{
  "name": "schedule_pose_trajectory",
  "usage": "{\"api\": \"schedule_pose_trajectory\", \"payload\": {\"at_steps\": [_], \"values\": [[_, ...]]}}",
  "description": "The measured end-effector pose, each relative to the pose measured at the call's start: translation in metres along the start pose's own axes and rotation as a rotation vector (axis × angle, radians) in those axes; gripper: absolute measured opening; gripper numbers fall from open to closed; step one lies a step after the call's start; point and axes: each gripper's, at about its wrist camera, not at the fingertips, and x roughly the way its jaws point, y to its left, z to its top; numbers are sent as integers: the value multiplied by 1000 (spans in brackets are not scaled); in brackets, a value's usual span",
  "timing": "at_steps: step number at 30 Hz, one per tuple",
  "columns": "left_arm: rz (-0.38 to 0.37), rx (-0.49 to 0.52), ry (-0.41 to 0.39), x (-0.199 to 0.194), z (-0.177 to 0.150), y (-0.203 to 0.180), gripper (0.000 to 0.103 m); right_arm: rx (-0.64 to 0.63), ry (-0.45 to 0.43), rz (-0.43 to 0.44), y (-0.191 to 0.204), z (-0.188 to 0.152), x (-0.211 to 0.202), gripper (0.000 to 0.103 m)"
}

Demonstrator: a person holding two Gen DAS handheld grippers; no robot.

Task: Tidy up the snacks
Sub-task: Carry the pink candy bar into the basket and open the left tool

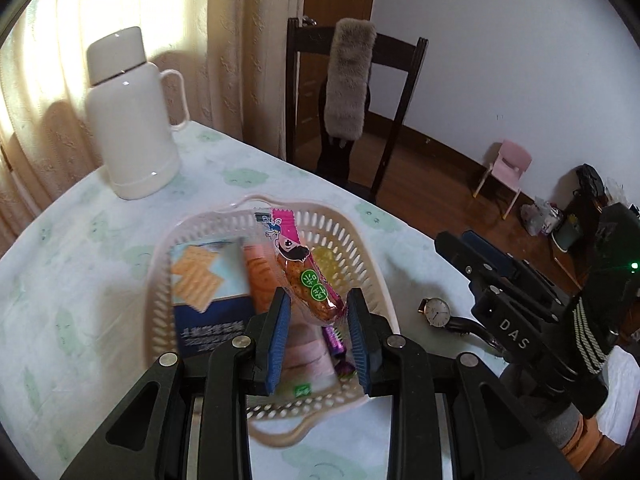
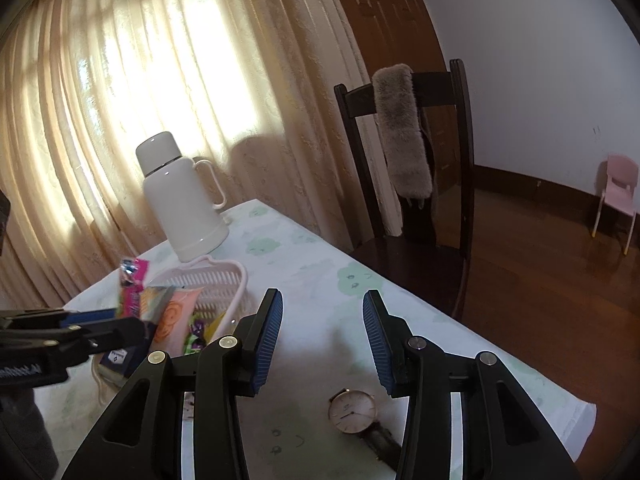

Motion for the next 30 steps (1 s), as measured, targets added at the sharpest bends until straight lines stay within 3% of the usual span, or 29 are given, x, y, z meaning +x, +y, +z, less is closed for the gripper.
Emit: {"api": "schedule_pose_trajectory", "payload": {"at_steps": [2, 3, 13, 21, 25, 30], "values": [[-9, -19, 14, 5, 1, 0, 58, 9, 1, -3, -4, 0, 1, 44], [-9, -31, 12, 6, 1, 2, 61, 13, 3, -4, -5, 0, 2, 44], [17, -86, -7, -3, -1, 22, 61, 26, 18, -9, -9, -1, 8, 44], [137, -101, -7, -7, -5, 37, 61, 25, 16, -8, -9, -1, 7, 44], [241, -69, 10, 0, -10, 34, 61, 27, 16, 0, -7, 0, 5, 44], [255, -37, 41, 12, -15, 22, 63, 27, 9, 6, -5, 0, 1, 45]]}}
